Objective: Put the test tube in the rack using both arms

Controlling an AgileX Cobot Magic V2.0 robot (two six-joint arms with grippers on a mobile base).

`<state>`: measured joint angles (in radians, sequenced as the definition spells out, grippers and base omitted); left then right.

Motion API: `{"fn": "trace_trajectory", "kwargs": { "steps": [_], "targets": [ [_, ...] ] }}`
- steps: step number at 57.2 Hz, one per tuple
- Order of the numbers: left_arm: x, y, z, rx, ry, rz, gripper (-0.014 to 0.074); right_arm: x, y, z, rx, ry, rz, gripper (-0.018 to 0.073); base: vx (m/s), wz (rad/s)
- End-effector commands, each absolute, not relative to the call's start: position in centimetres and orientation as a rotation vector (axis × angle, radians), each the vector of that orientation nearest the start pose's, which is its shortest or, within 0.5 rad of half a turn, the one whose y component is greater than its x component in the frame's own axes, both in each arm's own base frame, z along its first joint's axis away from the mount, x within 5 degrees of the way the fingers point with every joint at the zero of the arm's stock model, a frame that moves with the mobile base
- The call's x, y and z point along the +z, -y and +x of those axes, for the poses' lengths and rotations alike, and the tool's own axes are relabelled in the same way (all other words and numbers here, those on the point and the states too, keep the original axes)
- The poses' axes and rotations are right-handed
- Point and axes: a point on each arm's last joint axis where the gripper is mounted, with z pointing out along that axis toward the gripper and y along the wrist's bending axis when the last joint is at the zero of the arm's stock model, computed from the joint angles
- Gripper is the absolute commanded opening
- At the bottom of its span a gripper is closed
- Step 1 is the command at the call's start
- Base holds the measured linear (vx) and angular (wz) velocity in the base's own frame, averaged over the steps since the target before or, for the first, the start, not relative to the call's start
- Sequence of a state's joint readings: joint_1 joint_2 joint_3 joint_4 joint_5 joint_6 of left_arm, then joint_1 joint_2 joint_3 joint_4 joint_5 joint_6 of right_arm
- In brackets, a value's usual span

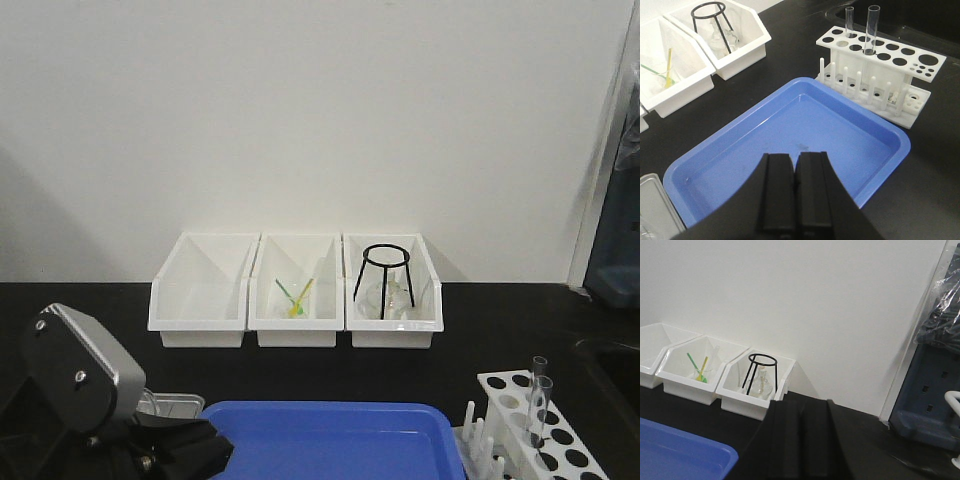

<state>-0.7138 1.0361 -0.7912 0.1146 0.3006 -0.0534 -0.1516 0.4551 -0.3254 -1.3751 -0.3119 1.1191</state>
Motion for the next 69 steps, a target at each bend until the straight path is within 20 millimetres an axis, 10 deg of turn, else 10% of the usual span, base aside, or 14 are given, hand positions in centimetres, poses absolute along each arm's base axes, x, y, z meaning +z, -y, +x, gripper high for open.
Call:
{"fn": "trace_trajectory", "kwargs": {
  "steps": [1,19,29,45,69],
  "targets": [
    [34.7,14.4,17.0,-0.423,-1.800,0.707,-0.0007,30.6,-1.2,10.4,-0.073,-1.485,-0.312,-0.0011,0.00,0.00],
    [35.3,13.8,16.5,-0.358,-1.741,0.754,-0.0007,30.6,-1.2,10.4,-0.077,-1.486,-0.316,-0.0011,0.00,0.00],
    [35.0,9.5,13.8,-0.295,-1.688,0.654,-0.0007,30.6,-1.2,10.4,-0.075,-1.485,-0.318,-0.0011,0.00,0.00],
    [28.8,1.9,7.1,-0.150,-1.626,0.286,-0.0007,30.6,-1.2,10.4,-0.075,-1.485,-0.318,-0.0011,0.00,0.00],
    [20.2,0.6,5.4,-0.081,-1.583,0.105,-0.0007,30.6,-1.2,10.4,-0.075,-1.485,-0.318,-0.0011,0.00,0.00]
  ]
}}
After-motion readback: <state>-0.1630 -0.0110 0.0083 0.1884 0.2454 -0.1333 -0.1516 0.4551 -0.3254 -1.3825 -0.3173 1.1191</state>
